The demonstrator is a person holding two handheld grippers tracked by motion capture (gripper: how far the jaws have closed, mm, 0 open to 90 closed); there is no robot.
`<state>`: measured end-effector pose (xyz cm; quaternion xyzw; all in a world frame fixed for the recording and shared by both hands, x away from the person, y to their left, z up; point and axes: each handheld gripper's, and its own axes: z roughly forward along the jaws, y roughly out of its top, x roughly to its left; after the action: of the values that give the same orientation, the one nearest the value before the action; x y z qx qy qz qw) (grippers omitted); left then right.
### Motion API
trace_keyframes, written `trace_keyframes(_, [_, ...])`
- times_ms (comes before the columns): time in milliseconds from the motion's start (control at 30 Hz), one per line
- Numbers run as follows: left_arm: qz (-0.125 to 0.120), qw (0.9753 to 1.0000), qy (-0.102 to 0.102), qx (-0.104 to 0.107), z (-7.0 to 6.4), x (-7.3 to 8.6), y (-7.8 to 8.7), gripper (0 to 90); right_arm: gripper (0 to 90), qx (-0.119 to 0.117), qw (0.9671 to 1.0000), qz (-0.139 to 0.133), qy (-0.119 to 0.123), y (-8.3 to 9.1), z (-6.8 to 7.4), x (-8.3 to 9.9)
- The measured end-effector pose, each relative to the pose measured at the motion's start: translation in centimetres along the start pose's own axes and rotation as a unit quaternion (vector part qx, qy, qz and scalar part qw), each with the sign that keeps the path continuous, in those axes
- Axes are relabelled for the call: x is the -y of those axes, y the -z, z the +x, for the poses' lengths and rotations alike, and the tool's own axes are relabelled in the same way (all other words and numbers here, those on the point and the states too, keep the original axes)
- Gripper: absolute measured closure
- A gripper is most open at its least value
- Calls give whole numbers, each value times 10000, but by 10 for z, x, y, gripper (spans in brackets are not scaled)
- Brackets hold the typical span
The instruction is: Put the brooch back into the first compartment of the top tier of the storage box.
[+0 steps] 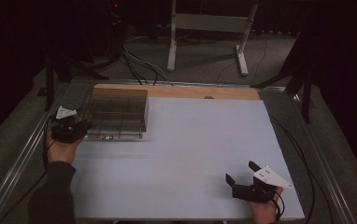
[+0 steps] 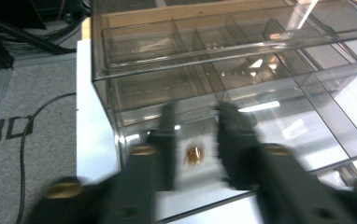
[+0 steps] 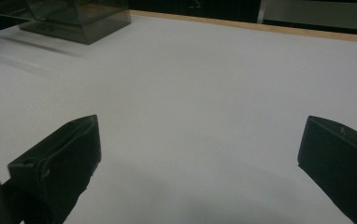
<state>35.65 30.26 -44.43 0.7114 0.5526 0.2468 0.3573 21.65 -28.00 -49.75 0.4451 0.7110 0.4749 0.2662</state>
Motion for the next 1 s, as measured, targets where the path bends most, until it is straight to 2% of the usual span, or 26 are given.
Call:
trace_keyframes(133, [-201, 9996, 126, -120, -1, 0, 3, 425, 0, -6, 10000, 9, 1, 0, 1, 0])
trace_keyframes(233, [-353, 9991, 200, -102, -3, -1, 7, 261, 0, -11, 10000, 21, 3, 0, 1, 0])
trace_keyframes(333, [-522, 9985, 182, -7, -8, -2, 10, 168, 0, -13, 10000, 23, 8, 0, 1, 0])
trace_keyframes(400, [-540, 9985, 92, 26, -11, -2, 12, 149, 0, -12, 10000, 26, 9, 0, 1, 0])
trace_keyframes(467, [-545, 9985, 68, 80, -12, -2, 12, 71, 0, -15, 10000, 24, 8, 0, 1, 0])
trace_keyframes(500, [-533, 9983, 28, 240, -15, -2, 13, 71, 0, -16, 10000, 24, 8, 0, 2, 0])
trace_keyframes(533, [-579, 9979, 9, 283, -17, -1, 14, 14, 0, -19, 10000, 24, 7, 0, 2, 0])
trace_keyframes(733, [-856, 9955, -112, 383, -29, 2, 17, 3, 0, -32, 10000, 25, 24, -1, 3, 0])
trace_keyframes(1000, [-1009, 9930, -276, 555, -45, 7, 19, 3, 0, -51, 10000, 30, 33, -1, 4, 0])
